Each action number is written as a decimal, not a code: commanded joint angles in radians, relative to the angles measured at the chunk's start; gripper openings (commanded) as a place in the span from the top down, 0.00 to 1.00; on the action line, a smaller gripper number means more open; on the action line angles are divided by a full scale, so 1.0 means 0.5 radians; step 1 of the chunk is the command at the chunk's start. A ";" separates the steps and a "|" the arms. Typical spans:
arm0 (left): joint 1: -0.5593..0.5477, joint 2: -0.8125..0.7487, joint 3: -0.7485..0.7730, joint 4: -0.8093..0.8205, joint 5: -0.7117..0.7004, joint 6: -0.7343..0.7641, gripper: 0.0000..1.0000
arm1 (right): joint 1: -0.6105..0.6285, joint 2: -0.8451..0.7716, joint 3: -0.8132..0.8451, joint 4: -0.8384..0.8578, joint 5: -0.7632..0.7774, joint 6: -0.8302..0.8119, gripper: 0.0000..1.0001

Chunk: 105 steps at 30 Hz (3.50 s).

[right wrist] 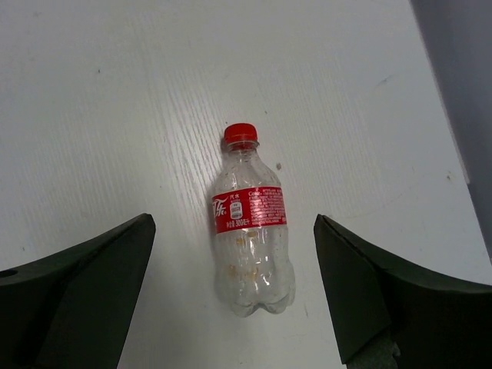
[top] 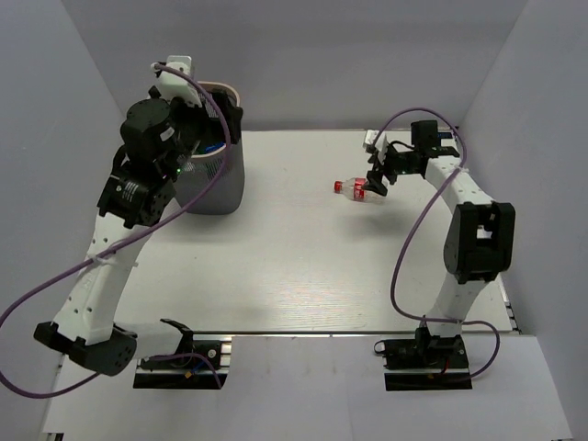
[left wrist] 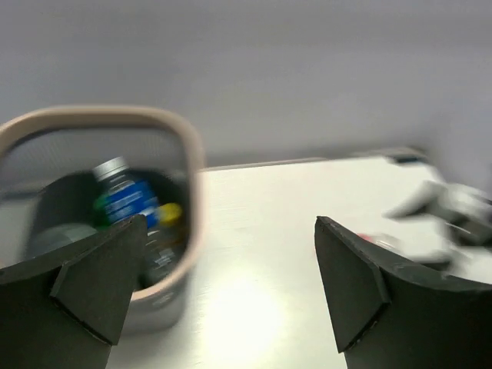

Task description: Put the plastic bottles in the bin

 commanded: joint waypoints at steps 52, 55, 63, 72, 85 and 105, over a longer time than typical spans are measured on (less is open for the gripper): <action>-0.066 -0.742 -2.198 0.298 1.216 -0.668 0.01 | 1.128 0.726 1.670 2.204 0.050 1.845 0.94; -0.066 -0.761 -2.216 0.298 1.216 -0.668 0.01 | 1.269 0.834 1.718 2.390 0.272 1.830 0.91; -0.066 -0.828 -2.216 0.142 1.253 -0.650 0.01 | 1.459 1.159 1.909 2.483 0.505 1.698 0.81; -0.066 -0.963 -2.216 0.012 1.198 -0.668 0.01 | 1.459 1.181 1.777 2.425 0.564 1.667 0.10; -0.066 -0.945 -2.158 0.171 1.179 -0.668 0.01 | 1.395 0.558 1.449 2.186 0.814 1.603 0.10; -0.122 -0.497 -1.864 0.577 1.253 -0.500 0.01 | 1.085 -1.338 -0.591 0.105 1.775 1.553 0.10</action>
